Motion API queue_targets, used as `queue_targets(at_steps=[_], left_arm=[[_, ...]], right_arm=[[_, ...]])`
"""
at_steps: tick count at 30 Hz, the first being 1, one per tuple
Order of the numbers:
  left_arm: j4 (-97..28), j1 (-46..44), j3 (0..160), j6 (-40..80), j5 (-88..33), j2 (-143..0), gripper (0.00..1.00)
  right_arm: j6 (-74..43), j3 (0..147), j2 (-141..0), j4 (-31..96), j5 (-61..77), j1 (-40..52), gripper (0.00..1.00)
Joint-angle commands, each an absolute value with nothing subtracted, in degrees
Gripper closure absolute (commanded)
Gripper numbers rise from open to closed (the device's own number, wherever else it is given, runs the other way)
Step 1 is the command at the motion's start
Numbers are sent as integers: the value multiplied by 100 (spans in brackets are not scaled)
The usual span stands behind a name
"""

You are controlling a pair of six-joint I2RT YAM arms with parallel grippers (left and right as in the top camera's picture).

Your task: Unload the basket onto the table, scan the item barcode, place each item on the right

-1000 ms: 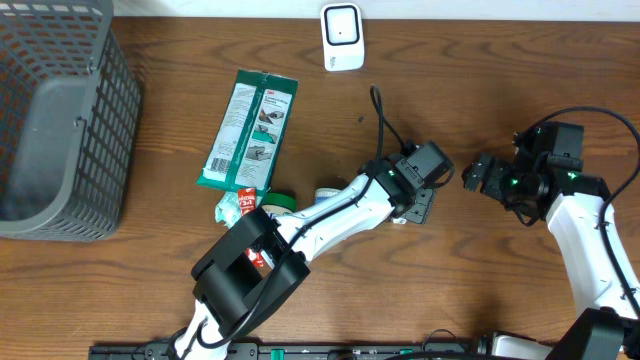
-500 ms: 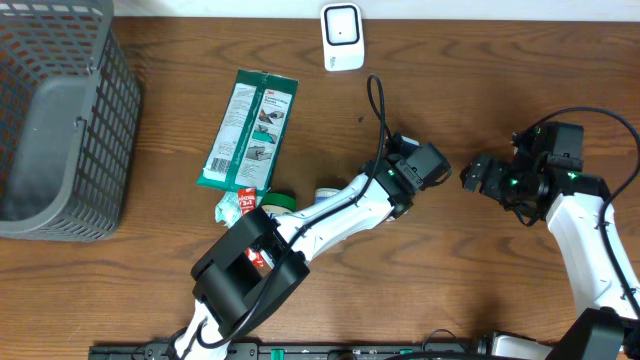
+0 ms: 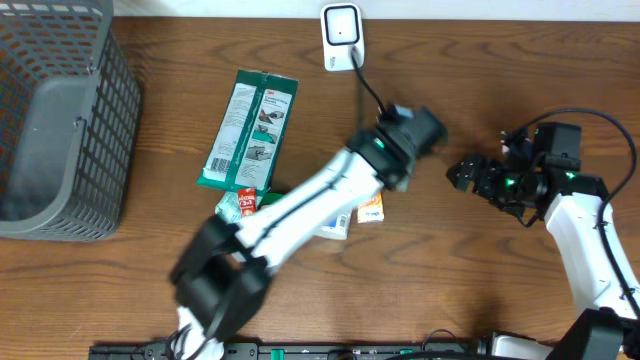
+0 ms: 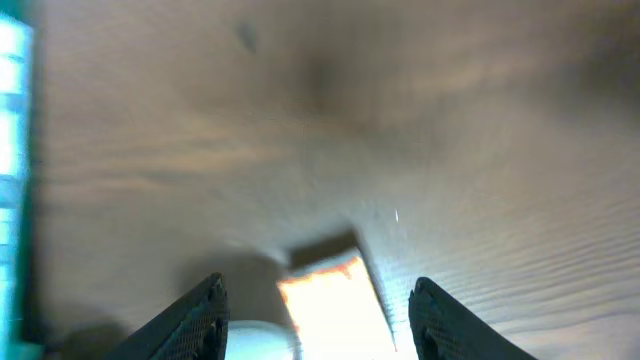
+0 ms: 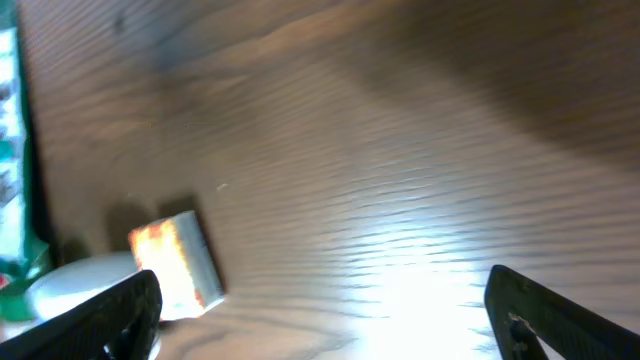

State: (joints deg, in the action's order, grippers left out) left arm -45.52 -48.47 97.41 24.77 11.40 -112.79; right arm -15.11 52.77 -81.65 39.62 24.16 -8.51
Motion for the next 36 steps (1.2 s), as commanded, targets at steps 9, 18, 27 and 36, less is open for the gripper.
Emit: queue_targets(at_steps=[9,18,27,36], left_arm=[[-5883,-2316,10300,2405,320,-8792,45],[-6726,-1603,10208,2211,322,-8724,44],[-6729,-1603,10208,1994,368,-8724,44],[-6462,-1505,10215,1997,432,-8619,44]], right_arm=[[-1518,5048,-8368,3210,1964,1505,13],[-1667,5046,-9299,2512,1313,2346,43],[-1667,5046,-9727,2464,1313,2362,84],[-1221,5382,-9321,3068,1313,1872,99]])
